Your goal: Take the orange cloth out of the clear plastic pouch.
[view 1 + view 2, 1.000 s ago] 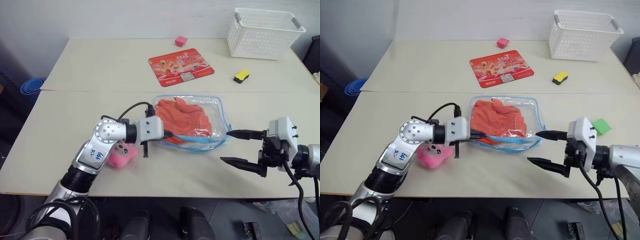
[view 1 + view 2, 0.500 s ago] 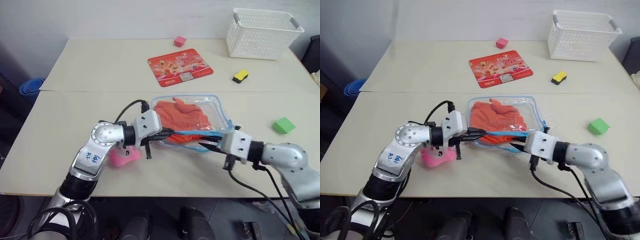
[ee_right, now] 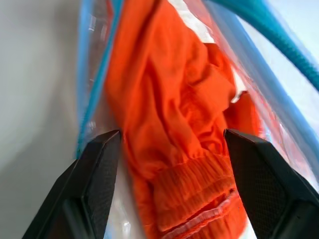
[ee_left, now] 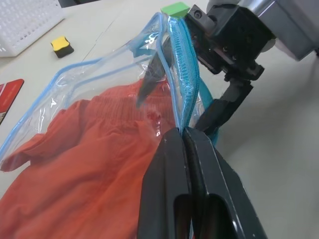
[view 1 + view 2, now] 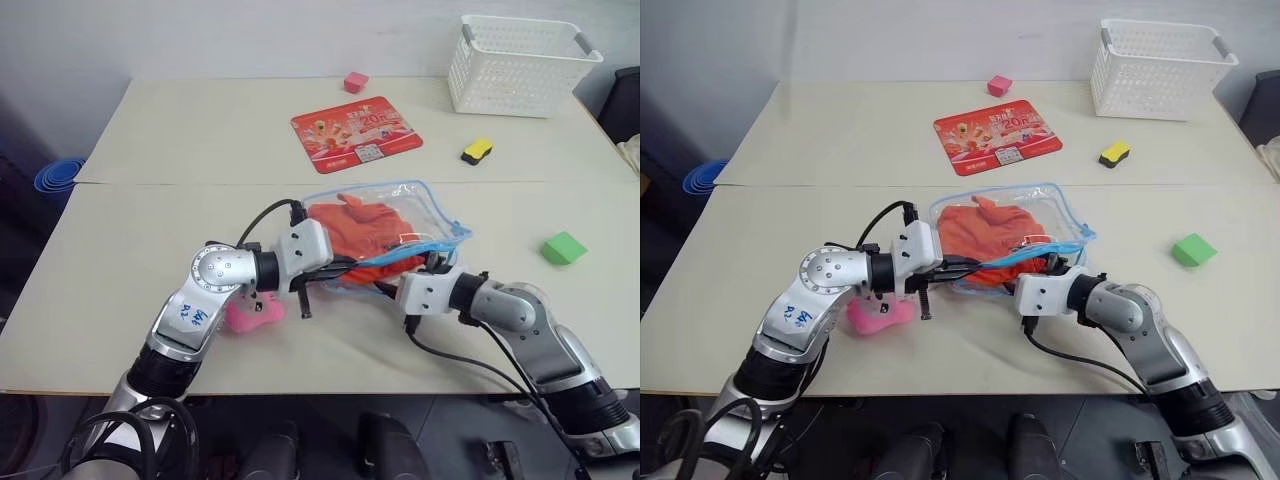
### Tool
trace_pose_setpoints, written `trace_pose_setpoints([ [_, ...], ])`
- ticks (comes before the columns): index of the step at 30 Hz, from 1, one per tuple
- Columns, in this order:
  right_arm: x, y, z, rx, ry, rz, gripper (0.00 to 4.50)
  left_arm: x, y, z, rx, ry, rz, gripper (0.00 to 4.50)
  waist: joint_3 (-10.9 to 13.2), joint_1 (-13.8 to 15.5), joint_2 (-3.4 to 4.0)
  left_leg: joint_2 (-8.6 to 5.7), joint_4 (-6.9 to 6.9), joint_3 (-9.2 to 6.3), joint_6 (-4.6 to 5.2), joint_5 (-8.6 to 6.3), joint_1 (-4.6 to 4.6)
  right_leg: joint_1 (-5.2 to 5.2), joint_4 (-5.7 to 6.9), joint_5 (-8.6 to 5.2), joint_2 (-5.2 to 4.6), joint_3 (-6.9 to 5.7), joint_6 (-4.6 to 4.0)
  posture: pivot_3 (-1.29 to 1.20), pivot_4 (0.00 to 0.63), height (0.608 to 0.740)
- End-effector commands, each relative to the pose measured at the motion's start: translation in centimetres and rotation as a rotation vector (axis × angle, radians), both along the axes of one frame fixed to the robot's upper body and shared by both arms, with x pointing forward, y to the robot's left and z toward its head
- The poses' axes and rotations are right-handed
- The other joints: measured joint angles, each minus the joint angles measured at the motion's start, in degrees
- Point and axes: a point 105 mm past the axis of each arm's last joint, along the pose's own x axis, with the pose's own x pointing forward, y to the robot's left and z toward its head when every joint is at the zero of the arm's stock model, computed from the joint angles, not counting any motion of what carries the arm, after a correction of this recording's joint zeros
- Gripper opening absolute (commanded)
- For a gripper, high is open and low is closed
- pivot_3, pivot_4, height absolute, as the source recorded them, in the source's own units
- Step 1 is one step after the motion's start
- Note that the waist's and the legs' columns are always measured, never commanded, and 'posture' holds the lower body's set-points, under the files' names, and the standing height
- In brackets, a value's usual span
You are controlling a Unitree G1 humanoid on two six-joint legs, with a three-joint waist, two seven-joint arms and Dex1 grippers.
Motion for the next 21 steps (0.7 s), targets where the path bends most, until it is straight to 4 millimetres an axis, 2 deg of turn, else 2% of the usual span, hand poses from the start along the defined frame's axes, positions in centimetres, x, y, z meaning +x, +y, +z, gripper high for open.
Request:
trace_pose_setpoints([
  [1, 0.0, 0.6, 0.0, -0.083, -0.098, 0.041, 3.46, -0.7, -0.6, 1.9, -0.041, -0.056, -0.033, 0.0, 0.0, -0.01, 0.0, 0.01, 0.0, 0.0, 0.0, 0.0, 0.0, 0.0, 0.0, 0.0, 0.02, 0.0, 0.0, 0.0, 0.15, 0.74],
  [5, -0.5, 0.5, -1.2, -0.192, -0.129, 0.104, 3.46, -0.5, -0.6, 2.1, -0.049, -0.051, -0.023, 0.0, 0.0, 0.03, 0.0, -0.01, -0.01, 0.0, 0.0, 0.0, -0.01, 0.0, -0.01, 0.0, 0.02, 0.01, 0.0, 0.0, 0.15, 0.74],
  [12, -0.7, -0.6, -1.3, -0.343, -0.193, 0.143, 3.46, 0.3, -0.4, 2.9, -0.079, -0.054, 0.0, 0.0, 0.0, 0.01, 0.0, -0.01, 0.0, 0.01, 0.0, 0.0, 0.0, 0.01, -0.01, 0.0, 0.05, 0.01, 0.0, 0.0, 0.15, 0.74],
  [15, -0.3, 0.0, -1.7, -0.355, -0.219, 0.137, 3.46, 0.2, -0.8, 3.2, -0.11, -0.032, -0.008, 0.0, -0.01, -0.01, -0.01, 0.02, 0.0, 0.01, 0.0, 0.0, 0.01, 0.02, -0.01, 0.0, 0.09, 0.02, 0.0, 0.0, 0.15, 0.74],
  [21, 1.3, 2.1, -3.9, -0.363, -0.242, 0.099, 3.46, -0.1, -1.9, 3.9, -0.169, 0.01, -0.022, 0.0, -0.04, -0.96, -0.06, 0.11, 0.0, 0.05, -0.04, 0.02, 0.05, 0.02, 0.01, 0.0, 0.22, 0.05, 0.0, 0.0, 0.15, 0.74],
])
